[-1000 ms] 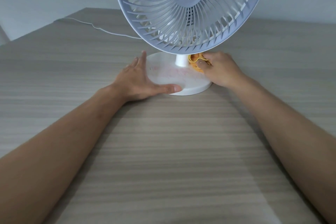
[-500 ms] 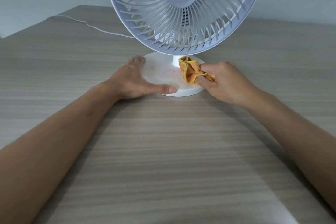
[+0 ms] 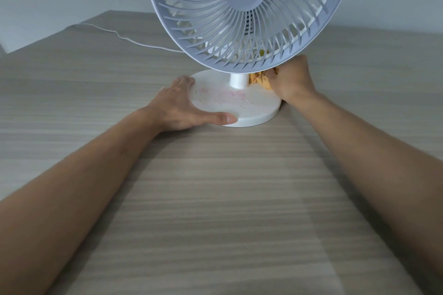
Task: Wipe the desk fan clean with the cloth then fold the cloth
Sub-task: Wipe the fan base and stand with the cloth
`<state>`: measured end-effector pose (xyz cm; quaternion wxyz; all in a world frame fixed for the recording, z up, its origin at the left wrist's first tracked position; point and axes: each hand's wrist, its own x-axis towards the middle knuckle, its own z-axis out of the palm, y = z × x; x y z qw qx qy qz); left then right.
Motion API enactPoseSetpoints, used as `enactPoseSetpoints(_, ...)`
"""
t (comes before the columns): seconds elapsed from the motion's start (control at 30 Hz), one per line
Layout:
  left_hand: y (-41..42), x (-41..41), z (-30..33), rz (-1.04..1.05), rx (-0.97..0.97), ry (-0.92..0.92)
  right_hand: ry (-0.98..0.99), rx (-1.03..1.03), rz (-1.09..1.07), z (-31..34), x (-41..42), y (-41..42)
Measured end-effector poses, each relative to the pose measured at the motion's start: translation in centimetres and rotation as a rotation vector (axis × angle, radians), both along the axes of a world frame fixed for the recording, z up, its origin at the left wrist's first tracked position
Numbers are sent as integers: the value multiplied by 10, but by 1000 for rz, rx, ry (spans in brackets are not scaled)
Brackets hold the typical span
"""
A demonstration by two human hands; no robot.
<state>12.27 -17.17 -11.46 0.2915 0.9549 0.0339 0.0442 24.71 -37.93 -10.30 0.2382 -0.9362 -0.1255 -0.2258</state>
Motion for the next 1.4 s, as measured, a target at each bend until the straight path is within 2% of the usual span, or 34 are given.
enactPoseSetpoints(0.07,-1,0,0,4,6,-5,50,-19,10,0,-1,1)
enactPoseSetpoints(0.23,-2,-1,-1,7,31,-17,141,-91,205,-1,-23,-16)
enactPoseSetpoints(0.63,-1,-1,-4,19,72,-24,54,-249,270,4,-72,-14)
enactPoseSetpoints(0.8,0,0,-3,15,74,-41,53,-223,325,-2,-83,-4)
enactPoseSetpoints(1.1,-2,-2,-4,18,62,-47,110,-143,371,-2,-95,7)
enactPoseSetpoints(1.23,-2,-7,-6,7,40,-173,125,19,417,2,-100,-6)
enactPoseSetpoints(1.33,-5,-10,-7,-37,2,-278,146,194,317,2,-97,-19)
enactPoseSetpoints(1.4,-11,-11,-7,-93,-29,-370,145,234,246,3,-90,-30)
